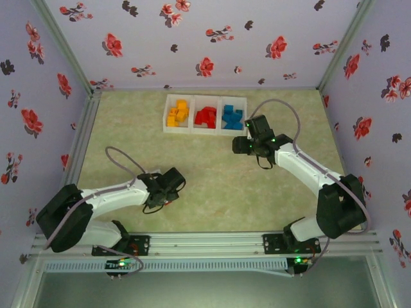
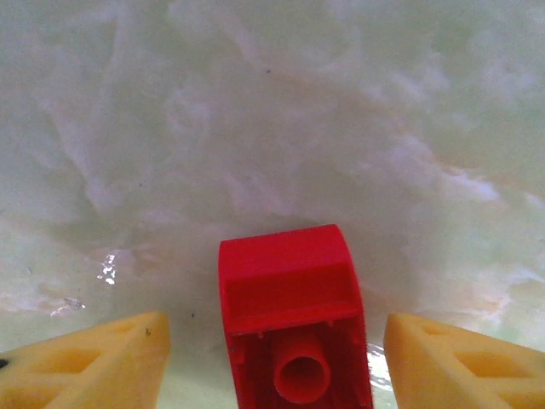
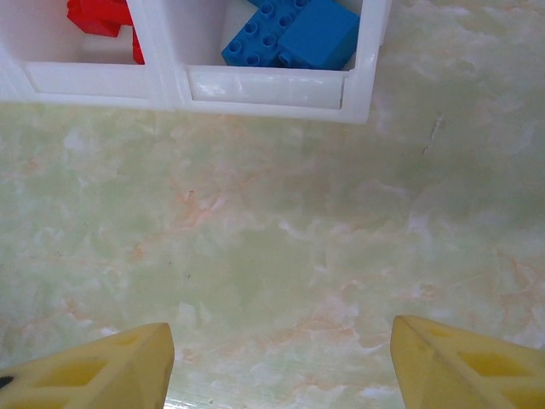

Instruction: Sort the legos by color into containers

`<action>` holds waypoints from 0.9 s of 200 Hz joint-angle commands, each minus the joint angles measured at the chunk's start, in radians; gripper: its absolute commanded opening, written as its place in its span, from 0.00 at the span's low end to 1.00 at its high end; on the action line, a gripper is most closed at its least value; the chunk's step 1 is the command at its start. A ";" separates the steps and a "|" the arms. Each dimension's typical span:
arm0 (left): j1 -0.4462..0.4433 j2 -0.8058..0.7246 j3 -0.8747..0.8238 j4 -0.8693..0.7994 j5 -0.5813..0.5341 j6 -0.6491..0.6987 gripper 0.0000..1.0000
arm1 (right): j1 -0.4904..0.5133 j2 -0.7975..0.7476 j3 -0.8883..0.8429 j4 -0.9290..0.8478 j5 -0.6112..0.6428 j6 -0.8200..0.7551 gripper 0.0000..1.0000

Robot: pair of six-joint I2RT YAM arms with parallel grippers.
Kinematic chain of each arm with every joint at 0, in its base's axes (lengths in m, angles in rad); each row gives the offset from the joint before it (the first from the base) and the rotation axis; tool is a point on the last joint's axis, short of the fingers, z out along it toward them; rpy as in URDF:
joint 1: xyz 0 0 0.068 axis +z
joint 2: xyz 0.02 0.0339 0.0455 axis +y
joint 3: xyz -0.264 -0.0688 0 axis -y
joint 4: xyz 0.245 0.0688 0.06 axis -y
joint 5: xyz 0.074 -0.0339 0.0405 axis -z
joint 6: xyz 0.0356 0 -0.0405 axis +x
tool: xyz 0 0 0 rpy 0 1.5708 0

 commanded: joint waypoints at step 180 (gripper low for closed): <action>0.017 0.094 0.136 0.046 -0.005 0.201 0.23 | -0.002 -0.091 -0.087 0.054 0.012 0.056 0.67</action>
